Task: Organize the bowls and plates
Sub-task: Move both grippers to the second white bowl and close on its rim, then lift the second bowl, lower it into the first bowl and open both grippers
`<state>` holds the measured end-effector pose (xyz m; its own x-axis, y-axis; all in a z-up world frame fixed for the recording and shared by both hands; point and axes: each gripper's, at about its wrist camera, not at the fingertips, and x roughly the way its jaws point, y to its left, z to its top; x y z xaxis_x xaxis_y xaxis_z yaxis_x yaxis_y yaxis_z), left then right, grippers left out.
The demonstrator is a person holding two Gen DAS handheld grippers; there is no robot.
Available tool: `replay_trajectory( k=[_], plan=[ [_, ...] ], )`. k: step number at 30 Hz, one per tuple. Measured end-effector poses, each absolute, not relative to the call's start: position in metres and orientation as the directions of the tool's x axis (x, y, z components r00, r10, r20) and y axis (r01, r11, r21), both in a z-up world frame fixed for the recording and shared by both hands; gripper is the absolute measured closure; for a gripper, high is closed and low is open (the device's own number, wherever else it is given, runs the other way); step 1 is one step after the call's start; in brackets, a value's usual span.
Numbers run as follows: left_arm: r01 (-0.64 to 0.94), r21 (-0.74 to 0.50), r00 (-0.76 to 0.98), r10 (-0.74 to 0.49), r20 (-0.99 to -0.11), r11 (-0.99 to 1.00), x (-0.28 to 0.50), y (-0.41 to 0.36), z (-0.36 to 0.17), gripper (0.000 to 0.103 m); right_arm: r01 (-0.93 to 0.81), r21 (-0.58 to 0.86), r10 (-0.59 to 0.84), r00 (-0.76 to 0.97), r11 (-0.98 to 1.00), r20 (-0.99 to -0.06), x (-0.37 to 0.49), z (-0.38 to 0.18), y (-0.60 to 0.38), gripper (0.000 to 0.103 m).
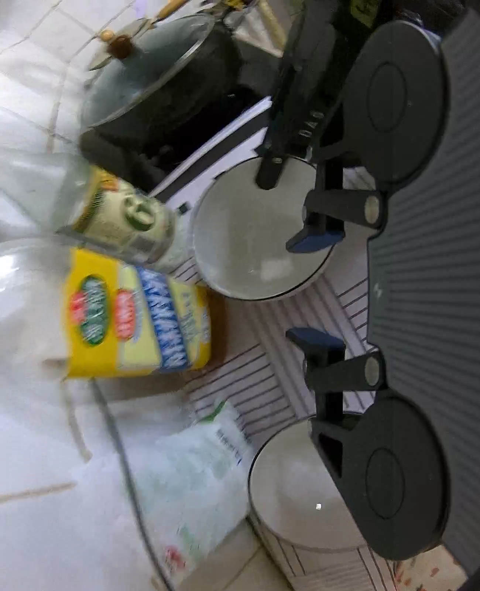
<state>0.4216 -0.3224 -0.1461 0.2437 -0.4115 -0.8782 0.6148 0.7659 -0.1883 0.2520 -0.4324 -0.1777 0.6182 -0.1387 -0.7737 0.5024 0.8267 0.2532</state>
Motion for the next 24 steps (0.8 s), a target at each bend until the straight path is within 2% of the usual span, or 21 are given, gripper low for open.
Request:
replay_trajectory(
  k=[3,14,24],
  plan=[
    [0.636,-0.216,0.210,-0.436,-0.875,0.740,0.420,-0.325,-0.153,0.087,0.512,0.263,-0.133,0.613,0.817,-0.779,0.251,-0.180,-0.434,0.094],
    [0.648,-0.220,0.210,-0.448,-0.869,0.729,0.406,-0.323,-0.146,0.088,0.541,0.341,-0.079,0.609,0.768,-0.789,0.242,-0.184,-0.440,0.093],
    [0.626,-0.280,0.187,-0.489,-0.852,0.728,0.380,-0.284,-0.111,0.088,0.481,0.366,-0.042,0.648,0.796,-0.760,0.214,-0.148,-0.416,0.092]
  ],
)
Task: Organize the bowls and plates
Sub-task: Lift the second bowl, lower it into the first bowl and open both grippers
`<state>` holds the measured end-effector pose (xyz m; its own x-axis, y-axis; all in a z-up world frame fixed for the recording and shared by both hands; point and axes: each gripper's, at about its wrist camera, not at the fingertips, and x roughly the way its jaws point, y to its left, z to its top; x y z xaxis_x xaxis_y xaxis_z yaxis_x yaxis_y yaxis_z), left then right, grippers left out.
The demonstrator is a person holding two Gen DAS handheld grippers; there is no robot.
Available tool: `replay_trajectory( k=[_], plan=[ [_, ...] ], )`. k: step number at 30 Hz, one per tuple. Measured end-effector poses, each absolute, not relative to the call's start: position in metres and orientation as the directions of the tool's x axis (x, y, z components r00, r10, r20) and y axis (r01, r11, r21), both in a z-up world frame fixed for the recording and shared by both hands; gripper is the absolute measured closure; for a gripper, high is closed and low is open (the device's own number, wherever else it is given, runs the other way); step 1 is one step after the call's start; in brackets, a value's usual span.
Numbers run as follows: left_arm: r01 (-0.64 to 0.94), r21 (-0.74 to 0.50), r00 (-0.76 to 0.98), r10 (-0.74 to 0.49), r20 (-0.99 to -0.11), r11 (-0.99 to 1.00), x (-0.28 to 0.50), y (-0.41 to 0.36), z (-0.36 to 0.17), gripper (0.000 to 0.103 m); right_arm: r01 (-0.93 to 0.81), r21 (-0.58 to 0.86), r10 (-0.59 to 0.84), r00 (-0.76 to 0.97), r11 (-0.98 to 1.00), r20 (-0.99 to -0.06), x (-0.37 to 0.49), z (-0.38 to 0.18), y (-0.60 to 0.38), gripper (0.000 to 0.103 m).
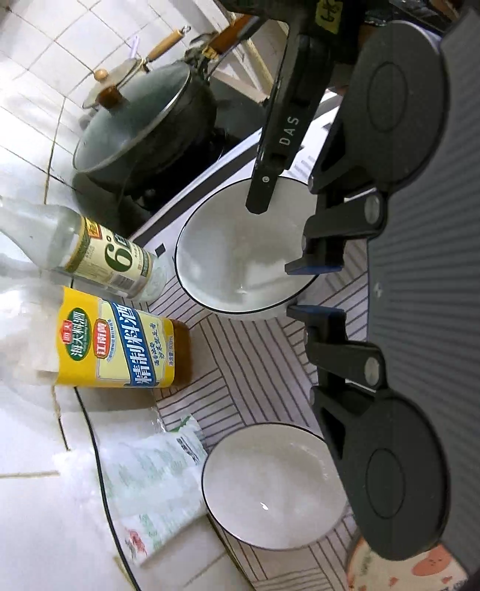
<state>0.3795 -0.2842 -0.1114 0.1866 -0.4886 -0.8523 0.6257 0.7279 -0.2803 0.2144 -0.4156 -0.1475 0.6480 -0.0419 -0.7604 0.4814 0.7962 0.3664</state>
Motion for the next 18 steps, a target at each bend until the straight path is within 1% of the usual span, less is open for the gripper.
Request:
replay_trajectory(
  k=[11,18],
  plan=[
    [0.603,-0.340,0.161,-0.528,-0.834,0.721,0.347,-0.229,-0.072,0.088,0.410,0.349,-0.033,0.687,0.843,-0.726,0.183,-0.100,-0.367,0.091],
    [0.576,-0.357,0.156,-0.528,-0.835,0.735,0.319,-0.186,-0.067,0.088,0.348,0.316,-0.007,0.681,0.883,-0.732,0.166,-0.088,-0.331,0.091]
  ],
)
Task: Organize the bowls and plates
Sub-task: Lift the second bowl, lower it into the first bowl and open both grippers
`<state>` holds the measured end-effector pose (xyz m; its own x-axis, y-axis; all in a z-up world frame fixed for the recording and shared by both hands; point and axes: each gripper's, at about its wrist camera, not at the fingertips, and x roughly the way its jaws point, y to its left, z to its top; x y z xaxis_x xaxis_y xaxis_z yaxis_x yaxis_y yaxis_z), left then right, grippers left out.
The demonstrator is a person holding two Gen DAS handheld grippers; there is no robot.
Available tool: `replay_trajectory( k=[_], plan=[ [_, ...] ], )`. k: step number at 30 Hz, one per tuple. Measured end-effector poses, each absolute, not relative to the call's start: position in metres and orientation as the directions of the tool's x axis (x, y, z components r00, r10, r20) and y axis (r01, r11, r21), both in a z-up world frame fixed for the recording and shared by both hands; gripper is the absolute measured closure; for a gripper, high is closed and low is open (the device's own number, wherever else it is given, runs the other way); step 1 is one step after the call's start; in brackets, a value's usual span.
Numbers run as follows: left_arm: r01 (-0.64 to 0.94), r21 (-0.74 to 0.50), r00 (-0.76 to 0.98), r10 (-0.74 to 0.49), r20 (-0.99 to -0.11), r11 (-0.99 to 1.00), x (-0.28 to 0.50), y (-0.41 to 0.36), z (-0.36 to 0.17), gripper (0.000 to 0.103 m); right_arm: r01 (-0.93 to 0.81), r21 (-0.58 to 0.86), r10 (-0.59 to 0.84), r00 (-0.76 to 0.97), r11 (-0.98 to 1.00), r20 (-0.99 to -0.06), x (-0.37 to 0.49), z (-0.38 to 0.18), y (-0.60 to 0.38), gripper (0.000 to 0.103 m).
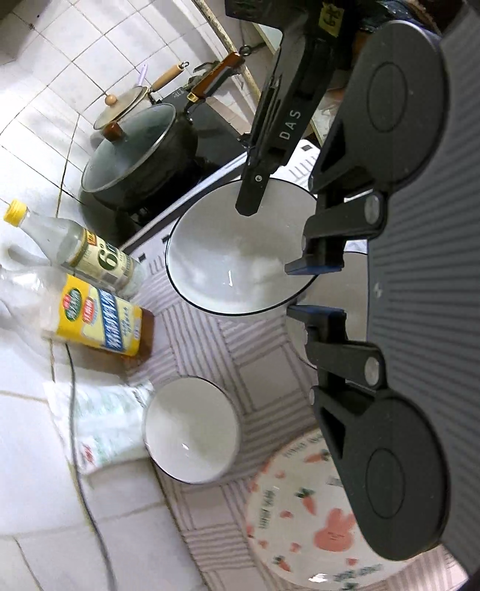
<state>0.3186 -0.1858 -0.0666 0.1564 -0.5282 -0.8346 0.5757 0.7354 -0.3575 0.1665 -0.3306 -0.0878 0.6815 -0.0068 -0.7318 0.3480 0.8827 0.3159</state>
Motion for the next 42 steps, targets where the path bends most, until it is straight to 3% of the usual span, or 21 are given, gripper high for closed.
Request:
replay_trajectory(
  k=[15,19,30,37,42],
  plan=[
    [0.437,-0.431,0.011,-0.484,-0.875,0.789,0.298,-0.152,-0.117,0.088,0.233,0.172,0.007,0.576,0.957,-0.818,0.157,-0.111,-0.287,0.090],
    [0.418,-0.409,-0.008,-0.446,-0.895,0.812,0.299,-0.155,-0.125,0.088,0.171,0.093,-0.019,0.560,0.981,-0.828,0.161,-0.118,-0.275,0.090],
    [0.436,-0.307,-0.025,-0.329,-0.944,0.846,0.299,-0.174,-0.135,0.085,0.113,0.054,-0.019,0.565,0.992,-0.825,0.162,-0.131,-0.267,0.090],
    [0.421,-0.306,-0.041,-0.320,-0.947,0.854,0.303,-0.174,-0.141,0.084,0.024,-0.089,-0.087,0.564,0.996,-0.821,0.165,-0.140,-0.249,0.090],
    [0.411,-0.314,-0.049,-0.324,-0.945,0.856,0.303,-0.176,-0.143,0.083,0.009,-0.110,-0.096,0.564,0.994,-0.820,0.168,-0.143,-0.249,0.090]
  ],
)
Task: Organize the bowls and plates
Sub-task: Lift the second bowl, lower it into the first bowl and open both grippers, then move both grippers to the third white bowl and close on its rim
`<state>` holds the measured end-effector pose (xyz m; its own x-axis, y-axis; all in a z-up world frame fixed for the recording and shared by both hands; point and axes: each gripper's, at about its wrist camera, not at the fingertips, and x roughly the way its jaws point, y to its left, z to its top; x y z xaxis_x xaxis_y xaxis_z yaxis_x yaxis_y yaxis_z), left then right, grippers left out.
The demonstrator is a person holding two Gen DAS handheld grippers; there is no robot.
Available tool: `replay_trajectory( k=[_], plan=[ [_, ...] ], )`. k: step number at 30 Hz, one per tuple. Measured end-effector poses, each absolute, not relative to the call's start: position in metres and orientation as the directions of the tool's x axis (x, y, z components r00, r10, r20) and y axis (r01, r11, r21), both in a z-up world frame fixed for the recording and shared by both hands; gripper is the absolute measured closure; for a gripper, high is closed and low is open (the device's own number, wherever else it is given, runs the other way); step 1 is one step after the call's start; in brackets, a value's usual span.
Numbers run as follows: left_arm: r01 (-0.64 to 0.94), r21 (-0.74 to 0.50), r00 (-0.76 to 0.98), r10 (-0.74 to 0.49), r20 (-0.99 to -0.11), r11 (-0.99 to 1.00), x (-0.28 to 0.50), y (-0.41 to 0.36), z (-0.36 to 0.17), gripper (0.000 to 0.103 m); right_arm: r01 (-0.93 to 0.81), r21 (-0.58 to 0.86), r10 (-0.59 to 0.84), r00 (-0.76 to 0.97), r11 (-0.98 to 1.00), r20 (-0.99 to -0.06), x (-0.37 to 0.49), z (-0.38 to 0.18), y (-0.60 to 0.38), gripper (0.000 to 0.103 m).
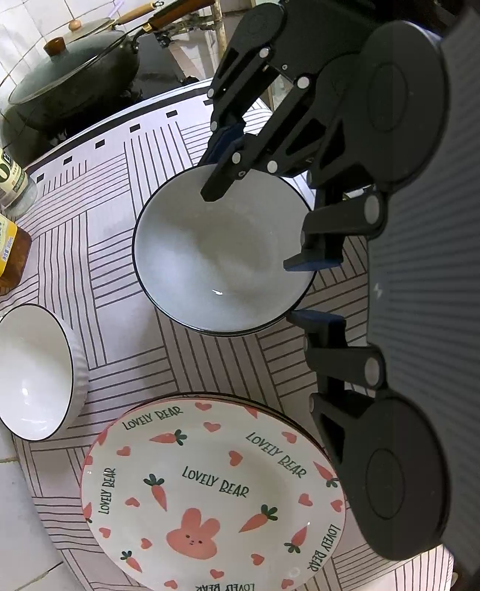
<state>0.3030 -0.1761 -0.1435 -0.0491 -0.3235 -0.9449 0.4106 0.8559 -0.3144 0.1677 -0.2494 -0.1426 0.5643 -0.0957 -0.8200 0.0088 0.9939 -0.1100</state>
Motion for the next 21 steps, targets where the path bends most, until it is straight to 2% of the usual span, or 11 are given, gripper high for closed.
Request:
replay_trajectory(
  k=[5,8,11,18,19,21],
  plan=[
    [0.411,-0.326,-0.064,-0.330,-0.942,0.851,0.306,-0.171,-0.141,0.079,-0.009,-0.091,-0.071,0.552,0.996,-0.831,0.170,-0.143,-0.251,0.086],
    [0.410,-0.343,-0.053,-0.354,-0.934,0.845,0.312,-0.162,-0.130,0.071,0.001,-0.039,-0.032,0.572,0.999,-0.819,0.169,-0.132,-0.257,0.080],
    [0.394,-0.414,-0.030,-0.439,-0.898,0.821,0.322,-0.146,-0.116,0.062,0.016,0.031,0.015,0.605,0.999,-0.796,0.172,-0.115,-0.264,0.074],
    [0.340,-0.424,0.136,-0.490,-0.861,0.839,0.359,-0.115,-0.100,0.056,0.024,0.239,0.169,0.639,0.971,-0.751,0.207,-0.097,-0.283,0.056],
    [0.341,-0.419,0.165,-0.493,-0.855,0.841,0.366,-0.112,-0.100,0.055,0.024,0.254,0.183,0.631,0.967,-0.754,0.216,-0.098,-0.285,0.050],
    [0.352,-0.374,0.235,-0.468,-0.852,0.858,0.379,-0.109,-0.101,0.054,0.031,0.276,0.199,0.614,0.961,-0.764,0.232,-0.105,-0.287,0.046]
  ],
)
